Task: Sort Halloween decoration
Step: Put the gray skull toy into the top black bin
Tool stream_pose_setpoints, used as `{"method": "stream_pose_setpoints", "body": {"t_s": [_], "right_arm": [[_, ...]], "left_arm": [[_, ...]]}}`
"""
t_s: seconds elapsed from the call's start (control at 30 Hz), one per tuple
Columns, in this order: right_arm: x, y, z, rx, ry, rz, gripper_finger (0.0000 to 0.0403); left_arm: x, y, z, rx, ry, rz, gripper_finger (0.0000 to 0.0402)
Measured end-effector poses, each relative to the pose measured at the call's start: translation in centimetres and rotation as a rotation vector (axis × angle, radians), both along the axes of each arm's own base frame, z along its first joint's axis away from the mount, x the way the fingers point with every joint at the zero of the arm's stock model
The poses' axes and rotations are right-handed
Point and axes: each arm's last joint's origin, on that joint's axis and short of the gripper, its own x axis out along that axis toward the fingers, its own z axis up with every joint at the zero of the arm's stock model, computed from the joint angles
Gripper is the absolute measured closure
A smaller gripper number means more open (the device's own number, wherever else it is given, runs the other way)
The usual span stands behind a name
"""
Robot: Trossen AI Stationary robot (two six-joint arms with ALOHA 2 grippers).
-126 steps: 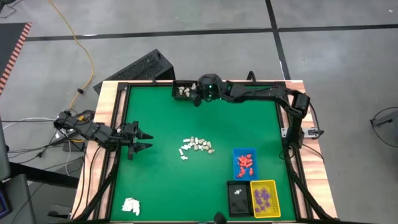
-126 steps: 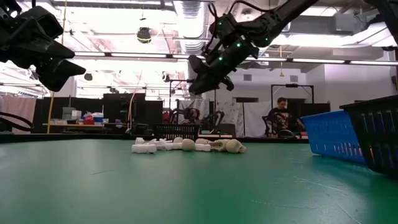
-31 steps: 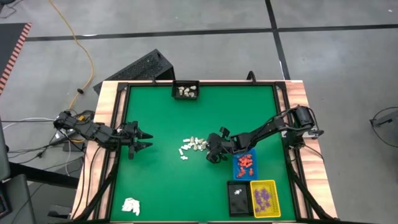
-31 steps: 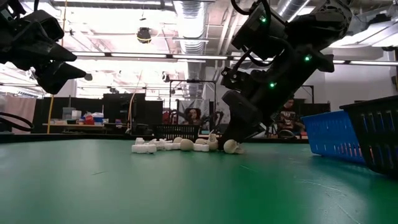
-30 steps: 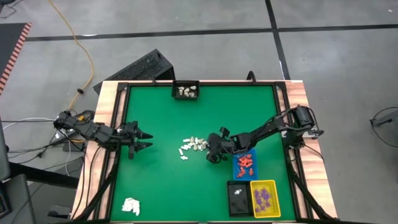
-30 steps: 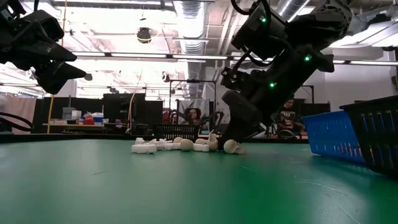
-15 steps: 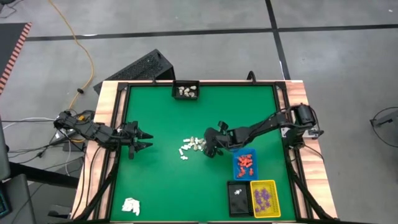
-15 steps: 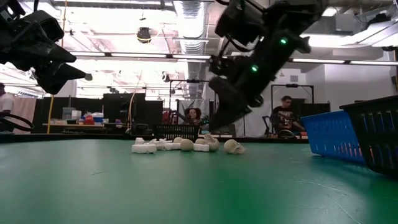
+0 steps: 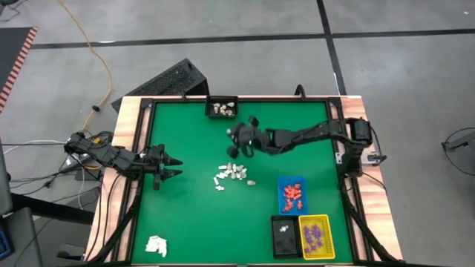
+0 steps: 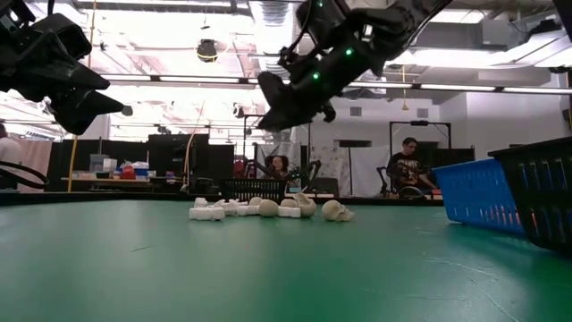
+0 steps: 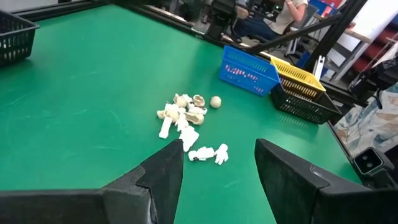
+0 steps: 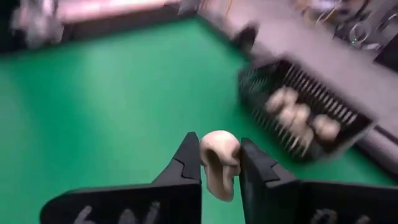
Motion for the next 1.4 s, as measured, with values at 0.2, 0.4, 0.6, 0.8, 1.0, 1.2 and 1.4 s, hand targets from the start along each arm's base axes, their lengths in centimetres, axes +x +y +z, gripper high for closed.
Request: {"method": "stream_pose_setpoints", "body": {"t_s": [0.2, 0.4, 0.6, 0.8, 1.0, 1.2, 1.4], "right_arm": [[-0.7, -4.8, 1.1, -0.006, -0.141, -0.125, 0.0351], [0.0, -8.0, -0.4, 0.06, -0.178, -0.157, 0.0351], [2.4, -10.4, -1.8, 0.094, -0.062, -0.187, 0.035], [3.7, -12.1, -1.6, 0.123, 0.042, -0.215, 0.0322], [4.7, -13.0, -2.1, 0.139, 0.071, -0.17, 0.0266], [4.4, -13.1, -1.9, 0.148, 0.088, -0.18, 0.0217], [3.6, -12.5, 0.9, 0.117, 0.084, -0.132, 0.0217]], "left_arm": [[0.0, 0.0, 0.0, 0.003, -0.001, 0.008, 0.0213], [0.0, 0.1, 0.0, 0.007, -0.002, 0.02, 0.0213], [0.0, 0.1, 0.0, -0.002, -0.002, 0.023, 0.0213], [0.0, 0.1, 0.0, 0.005, -0.002, 0.033, 0.0213], [0.0, 0.1, 0.0, 0.008, -0.002, 0.048, 0.0213], [0.0, 0.1, 0.0, 0.002, -0.001, 0.047, 0.0213], [0.0, 0.1, 0.0, 0.002, -0.002, 0.05, 0.0213]]}}
